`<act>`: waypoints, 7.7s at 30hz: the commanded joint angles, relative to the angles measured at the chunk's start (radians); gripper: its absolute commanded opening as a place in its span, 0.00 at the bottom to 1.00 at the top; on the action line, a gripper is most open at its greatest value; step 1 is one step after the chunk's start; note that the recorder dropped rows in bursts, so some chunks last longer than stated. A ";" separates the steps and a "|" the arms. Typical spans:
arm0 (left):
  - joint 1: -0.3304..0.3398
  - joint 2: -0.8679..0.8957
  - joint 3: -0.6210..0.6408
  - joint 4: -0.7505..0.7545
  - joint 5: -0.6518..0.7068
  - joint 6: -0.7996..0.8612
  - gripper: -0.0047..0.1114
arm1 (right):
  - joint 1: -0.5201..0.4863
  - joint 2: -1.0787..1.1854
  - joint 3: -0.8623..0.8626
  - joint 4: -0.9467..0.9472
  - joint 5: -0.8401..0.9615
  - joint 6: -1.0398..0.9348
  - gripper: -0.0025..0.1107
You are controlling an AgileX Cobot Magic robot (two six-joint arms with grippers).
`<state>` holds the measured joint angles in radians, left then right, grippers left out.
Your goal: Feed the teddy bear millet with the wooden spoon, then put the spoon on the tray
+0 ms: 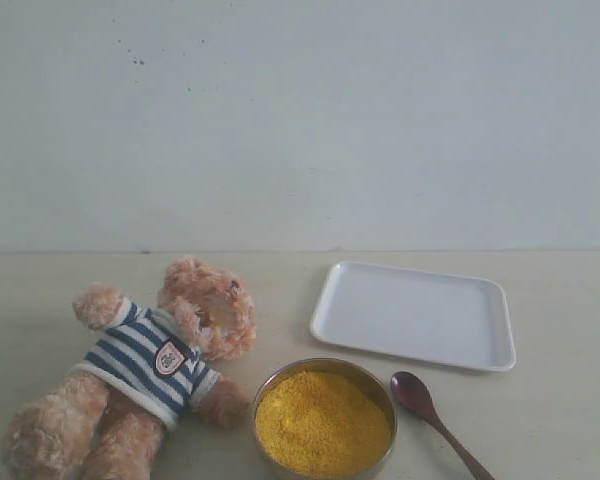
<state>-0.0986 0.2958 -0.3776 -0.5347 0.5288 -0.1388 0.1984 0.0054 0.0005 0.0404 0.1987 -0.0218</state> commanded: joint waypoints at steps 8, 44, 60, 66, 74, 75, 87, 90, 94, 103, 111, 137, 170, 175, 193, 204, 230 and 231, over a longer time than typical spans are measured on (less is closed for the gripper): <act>-0.004 0.655 -0.290 -0.236 0.077 0.566 0.08 | -0.007 -0.005 -0.001 0.001 -0.007 -0.004 0.02; -0.004 1.337 -0.523 -0.173 -0.105 0.882 0.80 | -0.007 -0.005 -0.001 0.001 -0.007 -0.004 0.02; -0.006 1.538 -0.525 -0.859 -0.138 1.525 0.80 | -0.007 -0.005 -0.001 0.001 -0.007 -0.004 0.02; -0.006 1.596 -0.524 -1.004 -0.138 1.639 0.78 | -0.007 -0.005 -0.001 0.001 -0.007 -0.004 0.02; -0.003 1.614 -0.522 -0.912 -0.160 1.478 0.34 | -0.007 -0.005 -0.001 0.001 -0.007 -0.004 0.02; -0.003 1.610 -0.522 -0.861 -0.153 1.429 0.27 | -0.007 -0.005 -0.001 0.001 -0.007 -0.004 0.02; 0.026 1.379 -0.453 -0.424 -0.091 1.052 0.07 | -0.007 -0.005 -0.001 0.001 -0.007 -0.004 0.02; 0.056 1.281 -0.395 -0.426 -0.048 1.052 0.07 | -0.007 -0.005 -0.001 0.001 -0.007 -0.004 0.02; 0.117 1.118 -0.289 -0.426 0.048 1.056 0.07 | -0.007 -0.005 -0.001 0.001 -0.007 -0.004 0.02; 0.234 0.697 -0.089 -0.527 0.347 1.094 0.07 | -0.007 -0.005 -0.001 0.001 -0.007 -0.004 0.02; 0.280 0.583 -0.016 -0.523 0.491 1.081 0.07 | -0.007 -0.005 -0.001 0.001 -0.007 -0.004 0.02; 0.466 1.034 -0.019 -0.867 0.600 1.392 0.07 | 0.011 -0.005 -0.001 0.001 -0.007 -0.004 0.02; 0.476 1.229 -0.017 -0.776 0.443 1.468 0.07 | 0.011 -0.005 -0.001 0.001 -0.007 -0.004 0.02; 0.476 1.229 -0.017 -0.750 0.475 1.468 0.07 | 0.011 -0.005 -0.001 0.001 -0.007 -0.004 0.02; 0.476 1.229 -0.017 -0.750 0.479 1.484 0.07 | 0.011 -0.005 -0.001 0.080 -0.064 0.063 0.02; 0.476 1.229 -0.017 -0.750 0.479 1.484 0.07 | 0.011 -0.005 -0.001 0.244 -0.264 0.364 0.02; 0.476 1.229 -0.017 -0.750 0.465 1.484 0.07 | 0.152 1.057 -0.676 0.197 0.300 -0.375 0.53; 0.476 1.229 -0.017 -0.750 0.465 1.484 0.07 | 0.152 1.105 -0.676 0.198 0.279 -0.372 0.53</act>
<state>0.3751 1.5232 -0.3966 -1.2759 0.9752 1.3385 0.3457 0.9703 -0.6712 0.2509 0.5431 -0.3896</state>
